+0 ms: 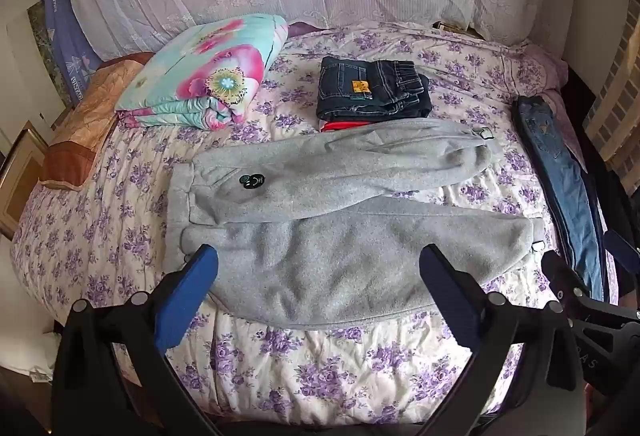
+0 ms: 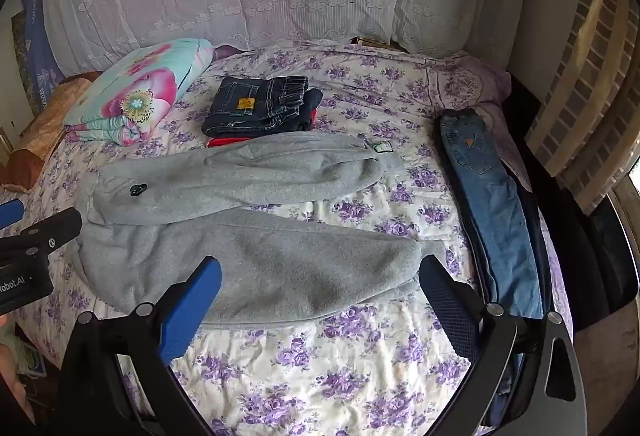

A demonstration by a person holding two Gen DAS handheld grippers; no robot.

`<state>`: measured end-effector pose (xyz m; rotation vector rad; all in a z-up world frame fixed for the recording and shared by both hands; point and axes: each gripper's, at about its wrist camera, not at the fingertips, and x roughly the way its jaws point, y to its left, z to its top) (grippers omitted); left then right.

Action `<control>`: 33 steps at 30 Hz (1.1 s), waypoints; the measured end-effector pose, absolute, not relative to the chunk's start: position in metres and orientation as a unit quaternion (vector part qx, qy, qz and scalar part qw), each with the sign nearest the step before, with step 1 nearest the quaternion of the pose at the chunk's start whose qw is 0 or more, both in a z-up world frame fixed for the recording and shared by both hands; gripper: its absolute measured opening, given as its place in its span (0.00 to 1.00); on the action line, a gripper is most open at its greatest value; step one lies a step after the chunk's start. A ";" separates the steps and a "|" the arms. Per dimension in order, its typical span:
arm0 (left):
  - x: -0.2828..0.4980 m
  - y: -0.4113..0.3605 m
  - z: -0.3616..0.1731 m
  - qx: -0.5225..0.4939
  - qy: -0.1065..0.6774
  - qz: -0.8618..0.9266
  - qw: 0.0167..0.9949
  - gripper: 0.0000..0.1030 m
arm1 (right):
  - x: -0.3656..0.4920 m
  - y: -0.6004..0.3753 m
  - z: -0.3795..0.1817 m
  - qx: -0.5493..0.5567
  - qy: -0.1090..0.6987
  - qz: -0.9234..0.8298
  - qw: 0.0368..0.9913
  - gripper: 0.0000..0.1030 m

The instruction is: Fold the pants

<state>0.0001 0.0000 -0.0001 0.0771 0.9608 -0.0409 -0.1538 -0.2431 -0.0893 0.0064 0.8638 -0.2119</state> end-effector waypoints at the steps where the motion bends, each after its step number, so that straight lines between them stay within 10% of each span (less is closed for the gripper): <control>1: 0.000 0.000 0.000 0.037 0.462 -0.020 0.886 0.96 | -0.154 -0.243 -0.089 0.002 0.418 -0.103 0.903 0.97; 33: 0.000 0.000 0.000 0.033 0.461 -0.022 0.886 0.96 | -0.155 -0.240 -0.090 0.006 0.414 -0.100 0.905 0.97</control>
